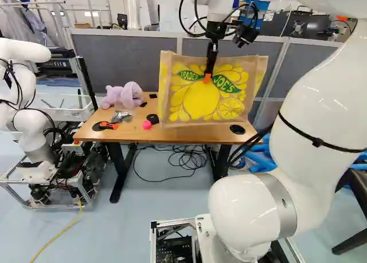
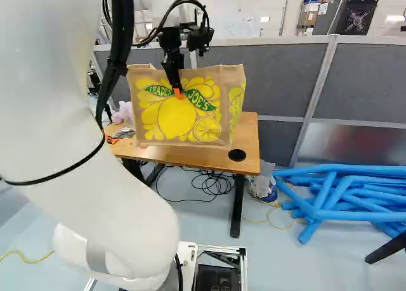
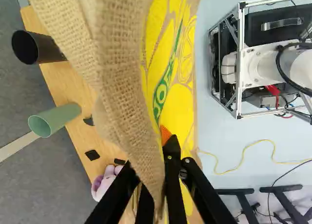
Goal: Pick up the bag on the ground and place it on the table
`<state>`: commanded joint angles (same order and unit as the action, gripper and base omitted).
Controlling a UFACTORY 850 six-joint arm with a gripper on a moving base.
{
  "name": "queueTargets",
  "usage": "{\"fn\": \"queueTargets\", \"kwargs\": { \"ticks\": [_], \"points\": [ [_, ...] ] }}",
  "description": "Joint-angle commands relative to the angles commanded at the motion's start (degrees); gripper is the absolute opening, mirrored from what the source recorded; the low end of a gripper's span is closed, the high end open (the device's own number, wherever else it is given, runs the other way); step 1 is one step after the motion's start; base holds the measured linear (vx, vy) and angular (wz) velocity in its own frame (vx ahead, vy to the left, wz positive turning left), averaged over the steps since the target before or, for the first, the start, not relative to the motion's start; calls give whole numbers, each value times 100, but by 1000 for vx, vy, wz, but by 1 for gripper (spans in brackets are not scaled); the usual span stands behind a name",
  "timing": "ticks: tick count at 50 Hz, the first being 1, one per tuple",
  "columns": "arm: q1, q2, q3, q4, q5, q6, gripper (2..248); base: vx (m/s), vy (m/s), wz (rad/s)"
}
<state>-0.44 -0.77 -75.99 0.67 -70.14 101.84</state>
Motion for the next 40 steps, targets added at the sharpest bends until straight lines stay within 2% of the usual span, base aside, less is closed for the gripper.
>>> {"fn": "queueTargets", "kwargs": {
  "ticks": [21,40],
  "points": [
    [-138,-218,-226,0,0,0,22,0,0,0],
    [-346,-412,-308,0,0,0,22,0,0,0]
  ]
}}
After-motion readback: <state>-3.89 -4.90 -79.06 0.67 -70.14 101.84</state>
